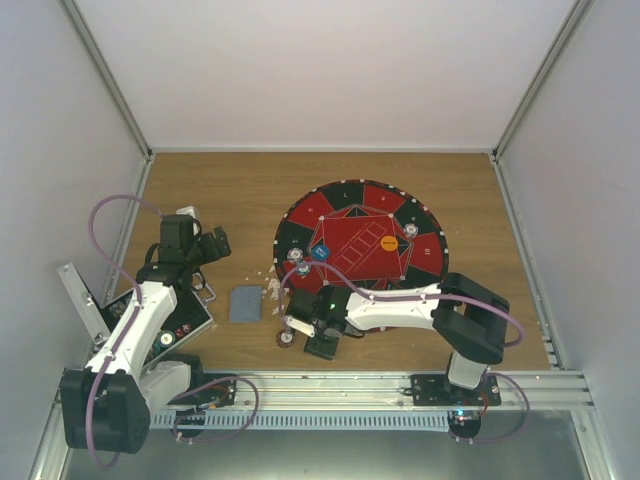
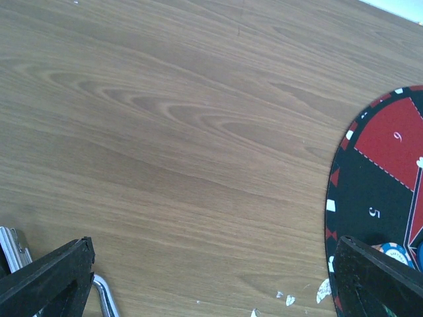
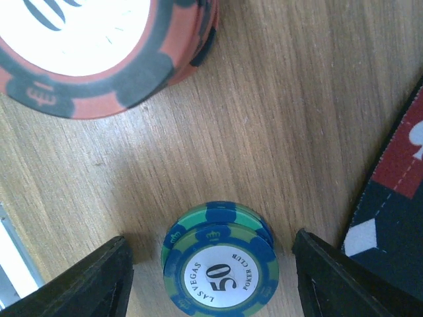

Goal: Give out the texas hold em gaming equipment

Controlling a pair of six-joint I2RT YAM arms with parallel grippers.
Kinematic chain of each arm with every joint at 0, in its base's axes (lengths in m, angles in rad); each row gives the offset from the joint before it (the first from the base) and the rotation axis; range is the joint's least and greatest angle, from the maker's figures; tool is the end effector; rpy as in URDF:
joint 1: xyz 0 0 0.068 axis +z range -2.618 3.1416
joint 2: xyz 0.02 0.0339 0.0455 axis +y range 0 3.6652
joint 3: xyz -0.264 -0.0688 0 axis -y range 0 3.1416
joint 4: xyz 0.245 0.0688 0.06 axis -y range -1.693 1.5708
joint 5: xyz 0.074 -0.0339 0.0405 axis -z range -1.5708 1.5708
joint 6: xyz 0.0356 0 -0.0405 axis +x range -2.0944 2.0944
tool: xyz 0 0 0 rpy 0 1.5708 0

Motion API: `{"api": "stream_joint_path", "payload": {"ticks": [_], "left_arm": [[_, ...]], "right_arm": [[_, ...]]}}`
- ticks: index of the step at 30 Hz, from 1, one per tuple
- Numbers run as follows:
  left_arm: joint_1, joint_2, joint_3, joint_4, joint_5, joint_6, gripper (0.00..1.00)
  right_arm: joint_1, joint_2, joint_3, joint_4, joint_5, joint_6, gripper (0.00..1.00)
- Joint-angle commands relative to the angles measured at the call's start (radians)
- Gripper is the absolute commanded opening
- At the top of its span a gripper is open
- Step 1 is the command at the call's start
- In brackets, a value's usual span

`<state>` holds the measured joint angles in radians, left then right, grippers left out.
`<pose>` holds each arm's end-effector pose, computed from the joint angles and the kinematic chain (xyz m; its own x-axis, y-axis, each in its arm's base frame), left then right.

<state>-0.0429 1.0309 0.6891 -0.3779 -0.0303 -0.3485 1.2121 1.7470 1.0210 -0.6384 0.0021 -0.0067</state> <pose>0.2175 -0.0083 0.2421 -0.6258 -0.3148 -0.7136 -0.2060 0.9492 -0.2380 0.1095 0.2919 0.1484 -0.3373 -0.9188 -0.2049 -0.9385 0.3453 -0.0034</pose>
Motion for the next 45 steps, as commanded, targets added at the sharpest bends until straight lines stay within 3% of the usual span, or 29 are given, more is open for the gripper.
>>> {"api": "stream_joint_path", "payload": {"ticks": [1, 14, 18, 30, 41, 45], "left_arm": [[0.000, -0.016, -0.013, 0.036, 0.006, 0.006, 0.99], [0.000, -0.026, 0.000, 0.031, -0.004, 0.011, 0.99], [0.000, -0.026, 0.008, 0.029, -0.008, 0.011, 0.99], [0.000, -0.055, 0.022, 0.013, -0.042, 0.011, 0.99], [0.000, -0.059, 0.026, 0.013, -0.064, 0.004, 0.99], [0.000, -0.059, 0.024, 0.016, -0.062, -0.004, 0.99]], "right_arm": [[0.010, 0.054, -0.012, -0.014, 0.089, 0.005, 0.65], [0.004, 0.075, -0.002, -0.061, 0.085, 0.057, 0.38], [-0.010, 0.069, 0.037, -0.085, 0.069, 0.060, 0.33], [-0.110, 0.018, 0.219, -0.228, 0.051, 0.099, 0.32], [-0.415, -0.035, 0.213, -0.219, 0.016, 0.089, 0.32], [-0.446, -0.023, 0.228, -0.217, 0.001, 0.067, 0.32]]}}
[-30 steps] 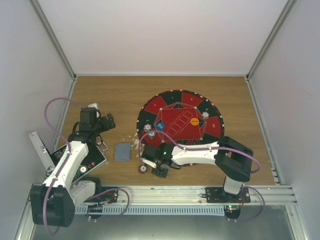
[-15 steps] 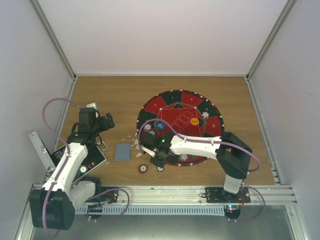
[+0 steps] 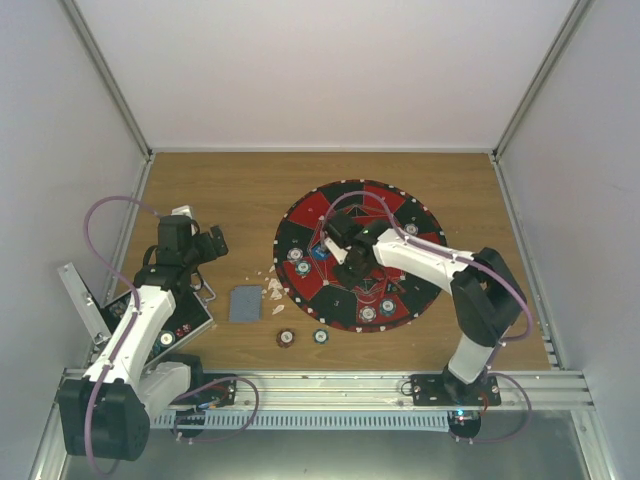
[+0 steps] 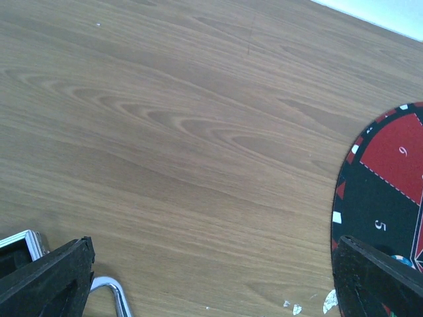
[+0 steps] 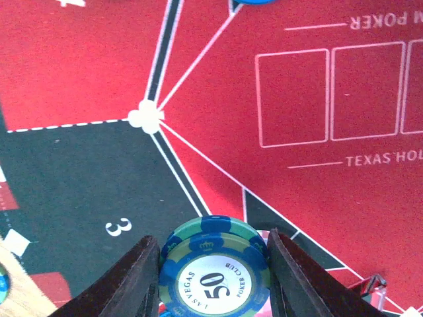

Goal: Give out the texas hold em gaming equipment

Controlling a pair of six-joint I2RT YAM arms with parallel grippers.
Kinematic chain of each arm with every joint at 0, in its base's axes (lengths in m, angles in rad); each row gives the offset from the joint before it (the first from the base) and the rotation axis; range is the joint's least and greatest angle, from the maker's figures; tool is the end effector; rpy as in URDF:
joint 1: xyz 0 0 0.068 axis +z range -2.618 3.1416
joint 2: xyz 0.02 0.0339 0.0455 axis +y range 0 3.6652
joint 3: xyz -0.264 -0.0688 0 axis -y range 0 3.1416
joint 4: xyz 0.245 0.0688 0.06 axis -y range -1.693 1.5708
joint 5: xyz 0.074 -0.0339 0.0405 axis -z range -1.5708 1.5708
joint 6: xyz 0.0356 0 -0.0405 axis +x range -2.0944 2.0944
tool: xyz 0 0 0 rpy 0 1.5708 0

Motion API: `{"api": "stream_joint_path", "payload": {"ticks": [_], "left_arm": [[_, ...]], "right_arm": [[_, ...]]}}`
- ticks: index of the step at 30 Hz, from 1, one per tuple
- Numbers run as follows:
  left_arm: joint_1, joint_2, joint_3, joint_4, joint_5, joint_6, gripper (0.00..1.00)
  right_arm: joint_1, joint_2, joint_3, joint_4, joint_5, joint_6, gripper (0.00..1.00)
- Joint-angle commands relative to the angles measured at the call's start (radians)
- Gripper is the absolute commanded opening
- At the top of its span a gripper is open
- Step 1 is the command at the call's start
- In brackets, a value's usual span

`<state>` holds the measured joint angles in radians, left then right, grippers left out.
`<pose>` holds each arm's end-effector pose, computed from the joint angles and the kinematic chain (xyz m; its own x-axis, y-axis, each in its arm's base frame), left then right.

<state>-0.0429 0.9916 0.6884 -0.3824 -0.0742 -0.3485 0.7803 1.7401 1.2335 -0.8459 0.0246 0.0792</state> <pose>0.2119 -0.0065 0.2492 -0.5896 -0.3156 -0.7435 -0.2297 0.9480 -0.2202 0.2363 0.2326 0.2003 -0.7470 -0.6281 -0.2178 -0.6424 0.7663 -0.0068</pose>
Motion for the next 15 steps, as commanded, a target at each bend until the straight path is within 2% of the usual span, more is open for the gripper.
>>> {"api": "stream_joint_path", "payload": {"ticks": [1, 5, 15], "left_arm": [[0.000, -0.021, 0.026, 0.019, -0.021, -0.004, 0.99], [0.000, -0.035, 0.025, 0.011, -0.033, -0.004, 0.99], [0.000, -0.033, 0.016, 0.007, -0.014, -0.007, 0.99]], "right_arm": [[-0.015, -0.007, 0.014, -0.009, -0.019, -0.025, 0.32], [0.010, -0.013, 0.017, -0.005, -0.059, -0.053, 0.32], [0.265, 0.015, -0.040, 0.040, -0.111, -0.075, 0.32]]}}
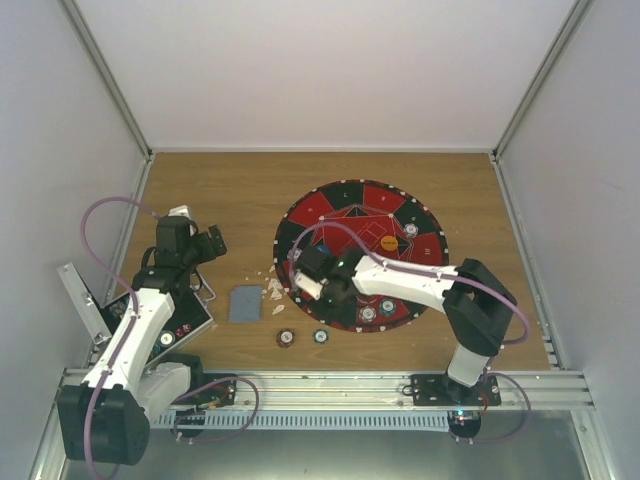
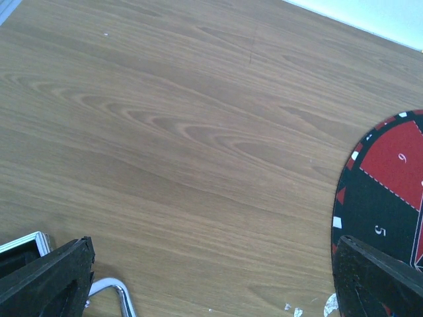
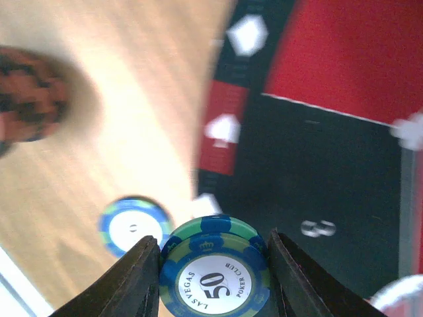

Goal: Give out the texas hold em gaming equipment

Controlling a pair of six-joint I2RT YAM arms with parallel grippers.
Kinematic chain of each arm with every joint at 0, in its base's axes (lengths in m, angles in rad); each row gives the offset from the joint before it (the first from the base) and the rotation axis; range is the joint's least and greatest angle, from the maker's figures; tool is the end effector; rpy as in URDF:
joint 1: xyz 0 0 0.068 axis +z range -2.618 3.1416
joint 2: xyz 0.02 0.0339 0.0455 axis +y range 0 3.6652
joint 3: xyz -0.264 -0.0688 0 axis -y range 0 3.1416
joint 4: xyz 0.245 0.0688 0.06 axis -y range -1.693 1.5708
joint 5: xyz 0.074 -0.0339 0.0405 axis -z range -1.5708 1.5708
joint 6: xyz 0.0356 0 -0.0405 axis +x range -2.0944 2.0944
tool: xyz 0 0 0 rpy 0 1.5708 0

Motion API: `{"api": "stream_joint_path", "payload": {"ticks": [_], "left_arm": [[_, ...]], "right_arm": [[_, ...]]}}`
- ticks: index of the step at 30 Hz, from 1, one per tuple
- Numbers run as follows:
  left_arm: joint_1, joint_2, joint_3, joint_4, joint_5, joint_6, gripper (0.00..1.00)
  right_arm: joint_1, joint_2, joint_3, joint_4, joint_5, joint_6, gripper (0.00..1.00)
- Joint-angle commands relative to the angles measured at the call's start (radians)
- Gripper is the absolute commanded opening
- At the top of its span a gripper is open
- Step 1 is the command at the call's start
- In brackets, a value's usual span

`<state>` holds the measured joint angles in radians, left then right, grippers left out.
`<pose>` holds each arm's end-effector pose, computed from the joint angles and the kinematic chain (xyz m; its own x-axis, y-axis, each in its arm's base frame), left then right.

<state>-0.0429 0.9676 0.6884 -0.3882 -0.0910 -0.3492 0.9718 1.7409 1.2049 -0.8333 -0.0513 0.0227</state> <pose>0.2082 -0.0057 0.2533 -0.5713 -0.3165 -0.7573 -0.2384 0.9469 -0.2159 0.1834 0.2718 0.1928 -0.5711 -0.7964 -0.1989 -0.8178 0.5728 0.0548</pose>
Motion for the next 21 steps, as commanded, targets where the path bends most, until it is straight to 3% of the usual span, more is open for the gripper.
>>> {"api": "stream_joint_path", "payload": {"ticks": [1, 21], "left_arm": [[0.000, -0.007, 0.016, 0.012, 0.009, -0.005, 0.99], [0.000, 0.005, 0.010, 0.012, 0.049, 0.004, 0.99]], "right_arm": [[0.089, 0.022, -0.011, 0.036, -0.034, -0.018, 0.32], [0.191, 0.067, -0.095, 0.099, 0.000, 0.022, 0.34]]}}
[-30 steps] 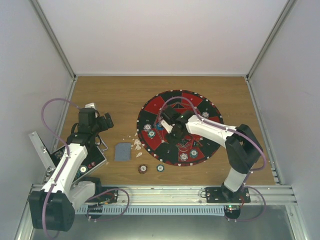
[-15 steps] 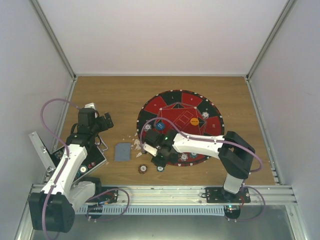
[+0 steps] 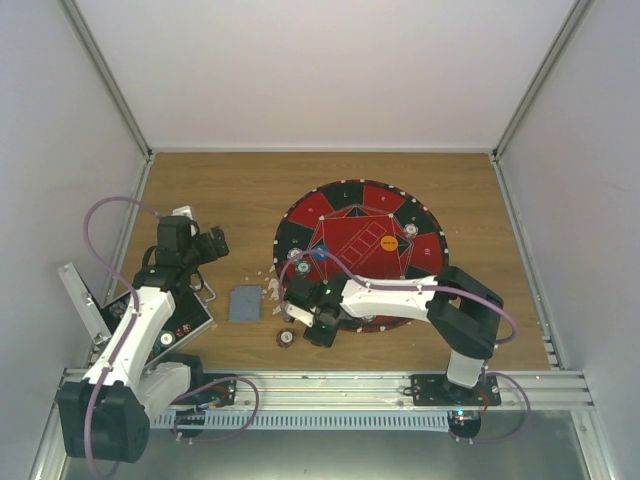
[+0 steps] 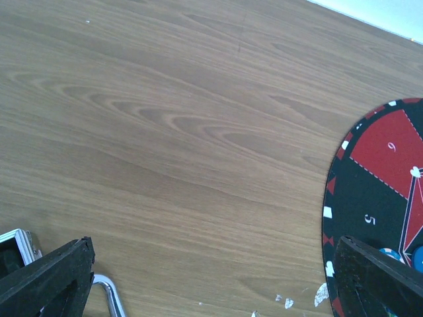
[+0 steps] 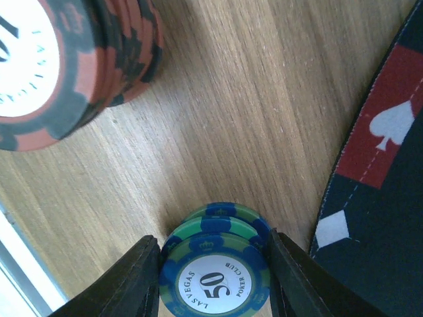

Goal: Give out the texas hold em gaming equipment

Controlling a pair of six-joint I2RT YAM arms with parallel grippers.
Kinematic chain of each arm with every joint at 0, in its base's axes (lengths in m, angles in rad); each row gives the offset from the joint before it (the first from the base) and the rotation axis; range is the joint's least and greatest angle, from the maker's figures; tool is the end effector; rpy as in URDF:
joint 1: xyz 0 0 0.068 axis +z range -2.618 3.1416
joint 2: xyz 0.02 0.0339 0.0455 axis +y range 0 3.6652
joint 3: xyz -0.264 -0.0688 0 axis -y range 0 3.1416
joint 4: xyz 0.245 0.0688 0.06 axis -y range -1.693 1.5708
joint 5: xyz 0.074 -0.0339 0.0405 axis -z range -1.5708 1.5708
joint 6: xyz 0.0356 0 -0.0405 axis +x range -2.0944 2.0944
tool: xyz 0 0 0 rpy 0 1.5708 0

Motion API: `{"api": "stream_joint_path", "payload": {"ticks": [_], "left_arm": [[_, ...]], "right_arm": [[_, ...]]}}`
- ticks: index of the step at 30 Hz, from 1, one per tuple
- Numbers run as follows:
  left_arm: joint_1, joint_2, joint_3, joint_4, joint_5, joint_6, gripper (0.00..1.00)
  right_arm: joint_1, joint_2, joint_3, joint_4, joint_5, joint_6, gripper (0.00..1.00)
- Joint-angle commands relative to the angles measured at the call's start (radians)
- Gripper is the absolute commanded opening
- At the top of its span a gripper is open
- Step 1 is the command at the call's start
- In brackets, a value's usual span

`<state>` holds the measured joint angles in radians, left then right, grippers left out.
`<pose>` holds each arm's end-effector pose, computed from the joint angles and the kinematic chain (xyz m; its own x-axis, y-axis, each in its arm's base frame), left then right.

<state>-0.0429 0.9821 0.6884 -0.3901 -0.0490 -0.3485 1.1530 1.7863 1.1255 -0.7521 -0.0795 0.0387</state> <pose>0.2101 -0.0073 0.2504 -0.5949 -0.3159 -0.7391 -0.2109 0.9487 -0.2356 0.1288 0.2972 0.1603 -0.4358 -0.8867 -0.1541 -0.9000 0.4277 0.0845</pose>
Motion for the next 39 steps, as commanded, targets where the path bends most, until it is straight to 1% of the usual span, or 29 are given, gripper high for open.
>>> {"api": "stream_joint_path", "payload": {"ticks": [1, 8, 12, 18, 28, 39], "left_arm": [[0.000, -0.011, 0.008, 0.013, 0.007, 0.003, 0.99], [0.001, -0.016, 0.007, 0.015, 0.009, 0.003, 0.99], [0.000, -0.016, 0.005, 0.016, 0.014, 0.002, 0.99], [0.000, -0.023, -0.004, 0.016, 0.020, 0.000, 0.99], [0.000, -0.035, -0.009, 0.014, 0.028, -0.004, 0.99], [0.000, -0.042, -0.013, 0.016, 0.029, -0.007, 0.99]], "right_arm": [[0.010, 0.022, -0.018, 0.019, 0.033, 0.006, 0.34], [0.012, 0.027, -0.030, 0.029, 0.039, 0.011, 0.37], [0.019, 0.024, -0.038, 0.035, 0.040, 0.021, 0.40], [0.032, 0.013, -0.031, 0.024, 0.060, 0.039, 0.49], [0.036, -0.001, 0.006, 0.003, 0.078, 0.056, 0.56], [0.036, -0.028, -0.031, 0.000, 0.070, 0.122, 0.65]]}}
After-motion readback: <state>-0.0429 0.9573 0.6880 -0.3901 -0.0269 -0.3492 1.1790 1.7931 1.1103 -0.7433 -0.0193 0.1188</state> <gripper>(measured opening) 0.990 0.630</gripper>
